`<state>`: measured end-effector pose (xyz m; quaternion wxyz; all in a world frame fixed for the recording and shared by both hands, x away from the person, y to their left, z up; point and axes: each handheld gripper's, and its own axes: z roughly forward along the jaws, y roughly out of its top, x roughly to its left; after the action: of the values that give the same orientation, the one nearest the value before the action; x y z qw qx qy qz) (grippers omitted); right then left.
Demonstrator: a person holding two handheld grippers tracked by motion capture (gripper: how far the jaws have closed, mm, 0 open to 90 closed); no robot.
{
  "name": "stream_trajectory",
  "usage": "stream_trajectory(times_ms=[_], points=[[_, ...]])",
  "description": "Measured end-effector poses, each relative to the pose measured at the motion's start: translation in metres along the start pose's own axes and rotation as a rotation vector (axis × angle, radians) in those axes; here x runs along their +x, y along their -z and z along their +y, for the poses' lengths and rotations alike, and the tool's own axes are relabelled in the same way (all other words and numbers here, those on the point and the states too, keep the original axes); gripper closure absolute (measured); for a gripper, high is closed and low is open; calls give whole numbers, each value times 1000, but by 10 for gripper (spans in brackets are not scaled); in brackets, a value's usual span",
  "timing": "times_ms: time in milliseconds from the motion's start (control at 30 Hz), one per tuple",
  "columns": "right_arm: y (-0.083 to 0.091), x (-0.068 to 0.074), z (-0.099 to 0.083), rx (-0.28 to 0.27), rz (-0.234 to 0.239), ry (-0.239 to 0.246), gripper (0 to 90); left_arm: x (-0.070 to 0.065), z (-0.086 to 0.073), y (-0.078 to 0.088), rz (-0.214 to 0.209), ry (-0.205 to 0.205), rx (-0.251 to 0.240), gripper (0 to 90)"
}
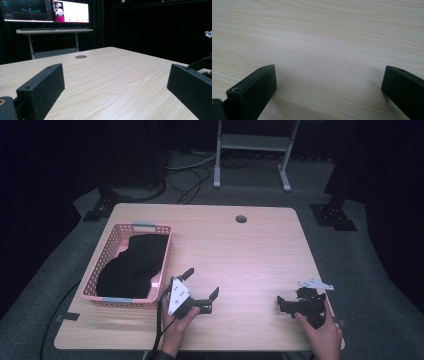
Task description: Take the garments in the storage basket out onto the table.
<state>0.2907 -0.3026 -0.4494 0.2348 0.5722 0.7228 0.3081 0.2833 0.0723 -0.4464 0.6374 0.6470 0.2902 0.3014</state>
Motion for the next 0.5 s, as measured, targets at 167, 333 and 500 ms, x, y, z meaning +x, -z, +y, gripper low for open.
stream_trajectory(times_ms=[167,333,500], points=[[0,0,0,0,0,0,0,0,4,-1,6,-11,7,3],[0,0,0,0,0,0,0,1,5,-2,-12,11,28,3],[0,0,0,0,0,0,0,3,8,-5,-45,29,56,3]])
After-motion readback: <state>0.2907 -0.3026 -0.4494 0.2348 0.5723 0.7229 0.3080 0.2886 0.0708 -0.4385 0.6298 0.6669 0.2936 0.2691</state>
